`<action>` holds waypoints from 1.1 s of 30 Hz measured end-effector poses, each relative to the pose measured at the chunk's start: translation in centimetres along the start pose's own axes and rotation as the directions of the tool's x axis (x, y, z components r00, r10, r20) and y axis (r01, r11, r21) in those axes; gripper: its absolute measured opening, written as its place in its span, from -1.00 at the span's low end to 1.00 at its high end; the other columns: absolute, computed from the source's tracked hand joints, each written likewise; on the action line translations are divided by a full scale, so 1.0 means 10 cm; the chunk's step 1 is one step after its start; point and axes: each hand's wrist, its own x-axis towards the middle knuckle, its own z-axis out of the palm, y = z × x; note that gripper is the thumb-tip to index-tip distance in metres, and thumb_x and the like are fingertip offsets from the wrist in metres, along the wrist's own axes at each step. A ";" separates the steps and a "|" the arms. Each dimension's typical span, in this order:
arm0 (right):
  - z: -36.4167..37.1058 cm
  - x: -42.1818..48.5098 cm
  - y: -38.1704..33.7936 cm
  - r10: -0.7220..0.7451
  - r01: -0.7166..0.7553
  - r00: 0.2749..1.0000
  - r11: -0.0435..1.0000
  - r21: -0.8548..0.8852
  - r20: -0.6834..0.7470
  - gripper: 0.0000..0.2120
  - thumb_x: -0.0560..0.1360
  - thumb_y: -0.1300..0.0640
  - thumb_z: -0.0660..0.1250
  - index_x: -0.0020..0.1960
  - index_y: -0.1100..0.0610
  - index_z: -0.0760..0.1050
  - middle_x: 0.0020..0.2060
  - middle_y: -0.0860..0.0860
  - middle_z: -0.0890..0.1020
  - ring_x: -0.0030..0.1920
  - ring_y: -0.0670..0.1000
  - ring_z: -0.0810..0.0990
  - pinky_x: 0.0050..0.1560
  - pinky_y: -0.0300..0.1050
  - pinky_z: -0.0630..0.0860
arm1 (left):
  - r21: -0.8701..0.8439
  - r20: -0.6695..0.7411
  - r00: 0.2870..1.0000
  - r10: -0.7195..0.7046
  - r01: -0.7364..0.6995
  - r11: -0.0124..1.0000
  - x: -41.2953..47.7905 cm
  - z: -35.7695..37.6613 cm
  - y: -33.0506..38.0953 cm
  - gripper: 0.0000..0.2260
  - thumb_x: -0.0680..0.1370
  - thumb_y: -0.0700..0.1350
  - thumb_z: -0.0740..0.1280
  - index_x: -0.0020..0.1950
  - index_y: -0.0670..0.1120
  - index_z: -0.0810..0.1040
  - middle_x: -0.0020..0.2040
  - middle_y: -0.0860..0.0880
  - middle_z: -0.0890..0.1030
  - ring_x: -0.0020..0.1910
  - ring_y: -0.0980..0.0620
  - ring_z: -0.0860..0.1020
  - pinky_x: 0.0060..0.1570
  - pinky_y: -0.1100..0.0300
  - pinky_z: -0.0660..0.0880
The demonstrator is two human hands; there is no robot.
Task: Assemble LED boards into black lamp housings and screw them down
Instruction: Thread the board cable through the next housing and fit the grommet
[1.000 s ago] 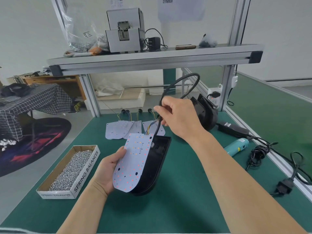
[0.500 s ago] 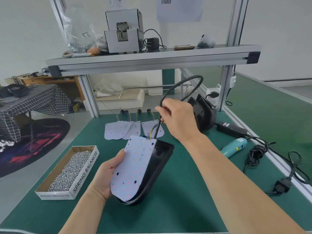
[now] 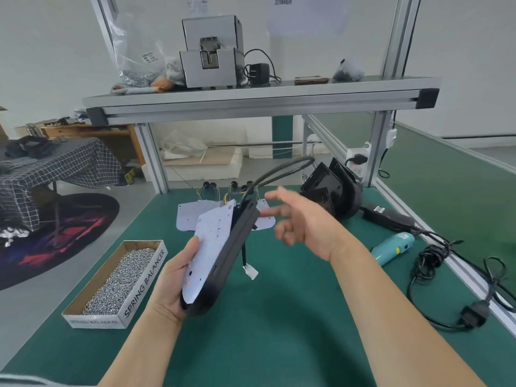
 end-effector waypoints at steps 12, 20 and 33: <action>0.17 -0.03 0.55 -0.033 -0.165 0.986 -0.160 -0.973 -0.161 -0.73 0.56 0.27 0.22 0.19 0.01 0.51 0.07 0.02 0.60 0.08 0.16 0.62 -0.12 -0.07 0.37 | 0.006 0.039 0.993 0.116 -0.116 0.993 -0.04 0.03 0.26 -0.59 0.49 0.02 0.32 0.26 -0.16 0.60 0.01 -0.15 0.73 -0.15 -0.12 0.73 -0.26 0.01 0.67; -0.24 0.07 0.37 0.053 -0.298 0.954 0.115 -0.948 -0.294 -0.82 0.60 0.24 0.15 0.10 0.22 0.51 0.20 0.21 0.57 0.10 0.16 0.60 0.00 -0.09 0.43 | 0.121 0.034 0.993 0.113 -0.117 0.986 -0.10 -0.08 0.28 -0.67 0.53 -0.04 0.28 0.23 -0.05 0.68 0.16 -0.14 0.70 0.00 -0.15 0.71 -0.14 -0.05 0.67; 0.12 0.04 -0.45 -0.372 0.196 0.913 0.759 -0.621 -0.166 -0.64 0.58 0.30 0.32 0.36 0.13 0.48 -0.17 0.04 0.69 -0.44 -0.12 0.60 -0.39 -0.31 0.52 | 0.121 0.062 0.998 0.023 -0.030 0.992 -0.10 -0.11 0.07 -0.68 0.57 -0.08 0.26 0.26 -0.08 0.66 0.17 -0.13 0.69 0.05 -0.12 0.70 -0.07 0.00 0.65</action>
